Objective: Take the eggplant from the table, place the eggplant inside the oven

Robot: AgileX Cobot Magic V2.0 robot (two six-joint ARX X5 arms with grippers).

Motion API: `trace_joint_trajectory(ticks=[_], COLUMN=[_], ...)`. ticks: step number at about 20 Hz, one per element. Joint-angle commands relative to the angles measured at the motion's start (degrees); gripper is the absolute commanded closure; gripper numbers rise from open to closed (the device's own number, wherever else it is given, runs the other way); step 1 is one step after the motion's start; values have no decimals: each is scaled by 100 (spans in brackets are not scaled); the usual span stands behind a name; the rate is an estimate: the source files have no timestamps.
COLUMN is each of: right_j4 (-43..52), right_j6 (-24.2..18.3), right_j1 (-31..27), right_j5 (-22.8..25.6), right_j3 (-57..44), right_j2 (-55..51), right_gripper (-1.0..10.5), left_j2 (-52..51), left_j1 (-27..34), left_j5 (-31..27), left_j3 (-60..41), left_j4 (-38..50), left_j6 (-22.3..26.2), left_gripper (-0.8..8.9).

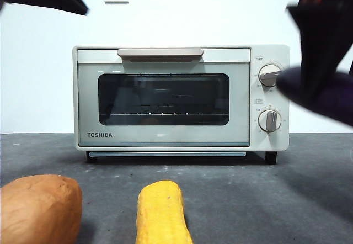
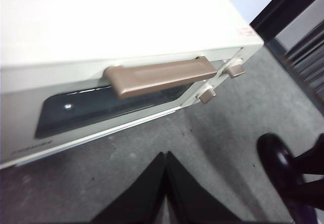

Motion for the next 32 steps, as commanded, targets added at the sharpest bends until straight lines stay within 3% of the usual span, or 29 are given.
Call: trace_joint_trajectory(ticks=[1,6,11,19,32], right_j4=[44,-2,-175,-247,313], right_j6=[-61,-42,-42,-42,-136], right_j1=[42,42,42,42,42], right_j5=[236,564,776,874,837], right_j3=[116,116,116,116,116], right_j2=[-352,-1091,-1449,-1563,-1561], right_gripper=[816,816,816,816,816], left_j2=[577,1945,2881,3086,3086], left_j1=[-321,-828,-1021,-1108,-1589], left_j5=[-304,-1137,-1178,-1176,-1169], left_j3=[573,1965,2844,2905,2905], left_j4=[-2,-570,-1010,-1235,-3228], left_j6=[280,949,1244,1453,1672], left_gripper=[806,806,806,806,806])
